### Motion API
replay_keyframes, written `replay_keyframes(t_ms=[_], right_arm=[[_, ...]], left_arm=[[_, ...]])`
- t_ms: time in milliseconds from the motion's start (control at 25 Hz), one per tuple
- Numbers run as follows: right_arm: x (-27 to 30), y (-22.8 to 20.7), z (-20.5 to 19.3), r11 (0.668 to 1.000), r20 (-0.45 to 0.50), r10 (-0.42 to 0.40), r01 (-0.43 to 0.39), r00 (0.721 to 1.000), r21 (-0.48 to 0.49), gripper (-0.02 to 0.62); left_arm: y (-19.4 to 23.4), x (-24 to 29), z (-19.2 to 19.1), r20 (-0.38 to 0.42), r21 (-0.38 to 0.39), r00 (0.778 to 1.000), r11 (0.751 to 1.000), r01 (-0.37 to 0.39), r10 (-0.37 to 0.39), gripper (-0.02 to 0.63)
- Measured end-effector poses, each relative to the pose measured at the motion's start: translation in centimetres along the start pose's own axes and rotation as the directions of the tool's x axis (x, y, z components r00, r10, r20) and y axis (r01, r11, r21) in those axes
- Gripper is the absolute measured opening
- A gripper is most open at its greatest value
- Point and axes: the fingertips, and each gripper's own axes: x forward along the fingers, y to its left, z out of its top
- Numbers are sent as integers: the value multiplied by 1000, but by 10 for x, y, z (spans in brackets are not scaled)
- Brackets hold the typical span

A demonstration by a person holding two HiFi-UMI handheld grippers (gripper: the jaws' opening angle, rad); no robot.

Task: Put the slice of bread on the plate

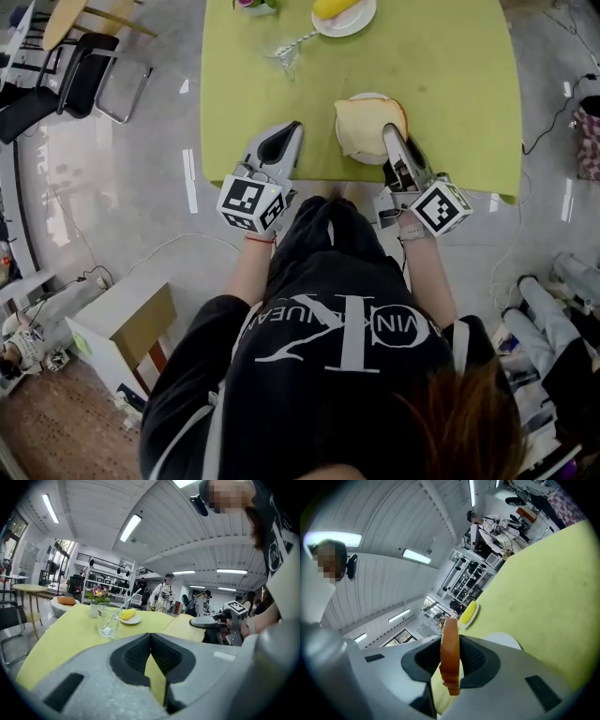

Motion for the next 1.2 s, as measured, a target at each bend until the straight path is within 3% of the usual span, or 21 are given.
replay_keyframes(t_ms=[200, 360, 600, 800, 1200], right_arm=[[7, -6, -6, 994, -14, -20, 21, 1000, 106, 97], [8, -26, -13, 988, -47, -107, 111, 993, 110, 98], [14, -31, -15, 986, -100, -161, 155, 982, -58, 110], [12, -39, -17, 957, -160, -234, 198, 959, -212, 140], [10, -48, -16, 895, -216, -326, 227, 920, -383, 198]], left_arm=[[8, -7, 1, -2, -10, 1000, 1000, -17, 17, 11], [14, -5, -2, -8, -12, 1000, 1000, -18, 17, 11], [20, 0, -3, -13, -17, 1000, 1000, -9, 9, 11], [15, 9, 9, 1, 0, 1000, 1000, 12, -12, 11], [16, 7, 18, 18, 8, 1000, 1000, 7, -7, 11]])
